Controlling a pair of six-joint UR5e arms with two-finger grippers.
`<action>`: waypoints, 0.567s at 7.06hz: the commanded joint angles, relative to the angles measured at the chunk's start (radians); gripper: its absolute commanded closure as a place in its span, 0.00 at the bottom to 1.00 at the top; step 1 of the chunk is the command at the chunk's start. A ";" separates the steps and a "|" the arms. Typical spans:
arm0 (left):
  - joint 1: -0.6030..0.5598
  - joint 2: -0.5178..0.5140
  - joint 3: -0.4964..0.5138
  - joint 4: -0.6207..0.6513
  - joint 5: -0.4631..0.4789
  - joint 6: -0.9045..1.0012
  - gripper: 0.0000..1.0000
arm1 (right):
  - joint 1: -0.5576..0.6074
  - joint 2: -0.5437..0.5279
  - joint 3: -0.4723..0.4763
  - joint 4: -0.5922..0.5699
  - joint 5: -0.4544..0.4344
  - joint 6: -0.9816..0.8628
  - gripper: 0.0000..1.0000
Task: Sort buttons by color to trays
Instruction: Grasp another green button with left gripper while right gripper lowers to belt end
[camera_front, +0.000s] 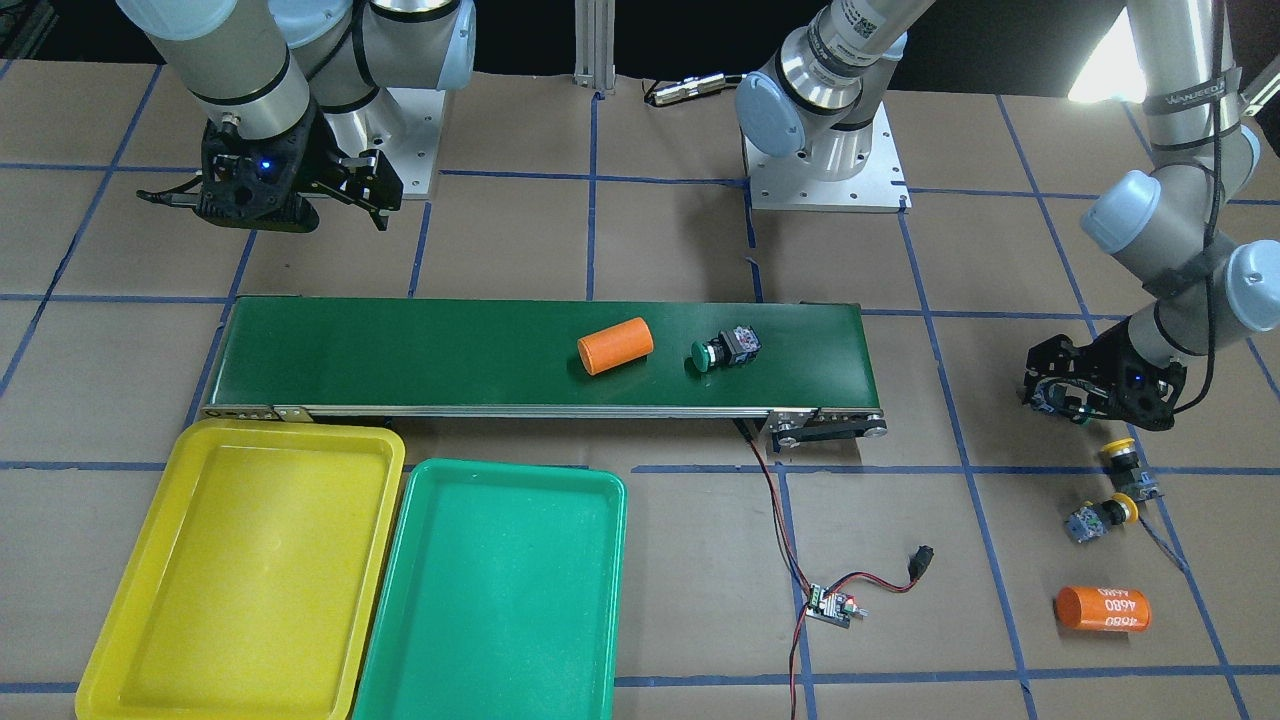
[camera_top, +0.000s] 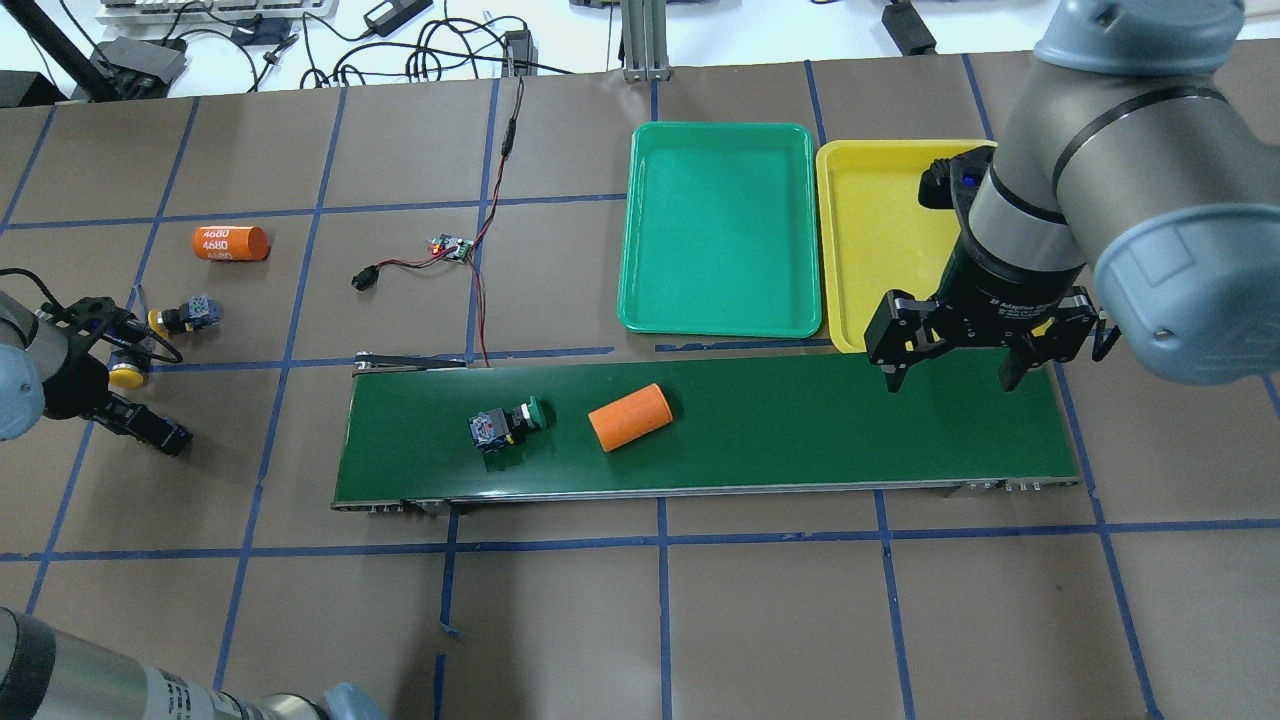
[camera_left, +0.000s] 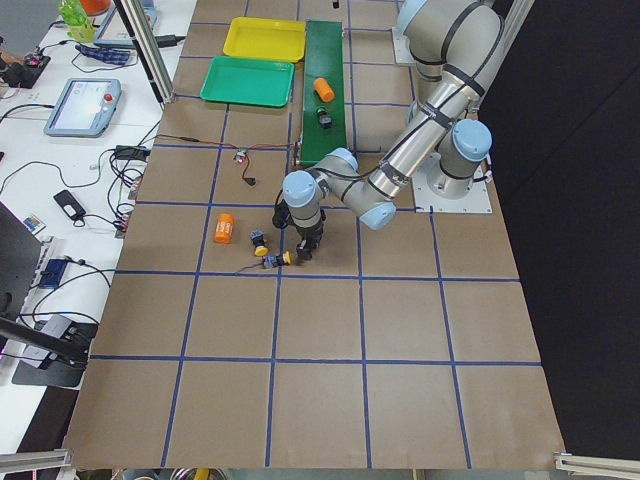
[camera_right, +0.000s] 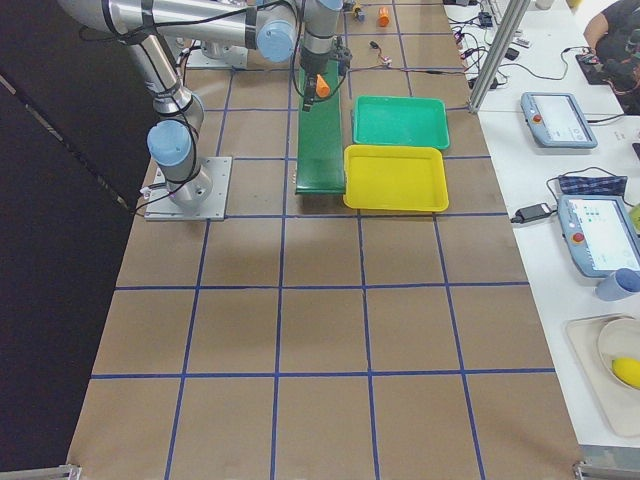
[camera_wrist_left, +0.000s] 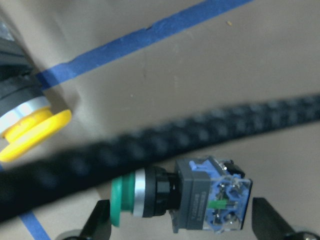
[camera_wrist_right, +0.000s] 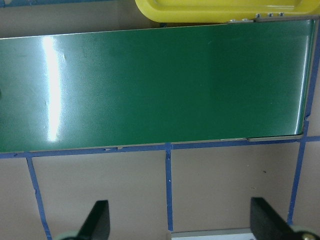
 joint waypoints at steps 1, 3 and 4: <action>-0.020 0.036 0.005 -0.001 -0.032 -0.022 1.00 | 0.002 -0.004 0.070 -0.058 -0.007 -0.003 0.00; -0.145 0.150 0.005 -0.082 -0.040 -0.233 1.00 | 0.002 -0.003 0.180 -0.252 -0.012 -0.015 0.00; -0.254 0.203 0.007 -0.141 -0.075 -0.412 1.00 | 0.002 -0.006 0.237 -0.352 -0.053 -0.038 0.00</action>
